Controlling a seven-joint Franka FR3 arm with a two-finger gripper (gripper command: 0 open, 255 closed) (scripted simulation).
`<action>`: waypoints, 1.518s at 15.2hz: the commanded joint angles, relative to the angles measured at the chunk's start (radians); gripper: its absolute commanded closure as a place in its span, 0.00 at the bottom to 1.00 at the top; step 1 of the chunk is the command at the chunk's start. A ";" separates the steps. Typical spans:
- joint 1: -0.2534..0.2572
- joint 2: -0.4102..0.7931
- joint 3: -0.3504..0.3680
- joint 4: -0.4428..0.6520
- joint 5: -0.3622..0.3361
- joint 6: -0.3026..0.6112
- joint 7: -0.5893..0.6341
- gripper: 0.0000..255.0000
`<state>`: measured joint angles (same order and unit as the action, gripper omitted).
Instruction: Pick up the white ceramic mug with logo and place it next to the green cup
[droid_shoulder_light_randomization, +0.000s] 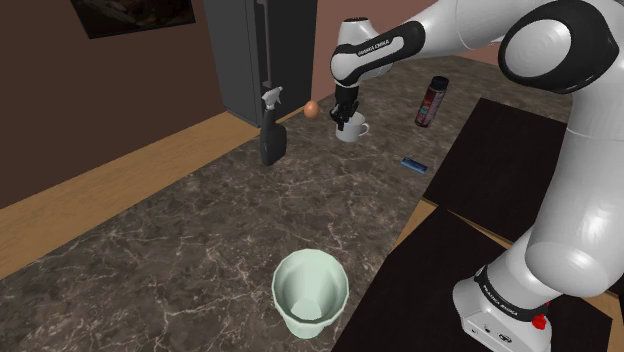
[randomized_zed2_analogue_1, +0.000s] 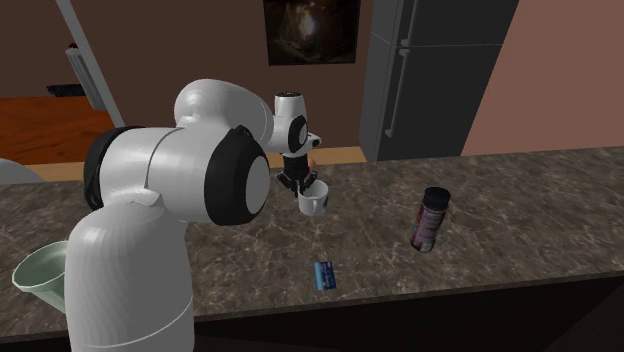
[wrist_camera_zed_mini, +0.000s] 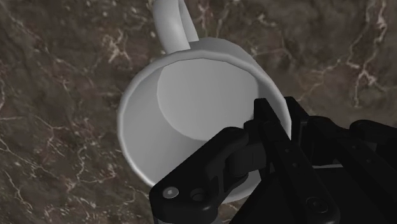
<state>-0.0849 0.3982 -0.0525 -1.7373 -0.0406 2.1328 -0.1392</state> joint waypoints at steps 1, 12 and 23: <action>0.000 0.000 0.000 0.000 0.000 0.000 0.000 1.00; 0.001 -0.032 0.000 0.036 0.000 -0.068 -0.003 1.00; 0.001 -0.074 -0.001 0.126 0.000 -0.199 -0.008 1.00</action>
<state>-0.0842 0.3299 -0.0533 -1.6161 -0.0402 1.9437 -0.1475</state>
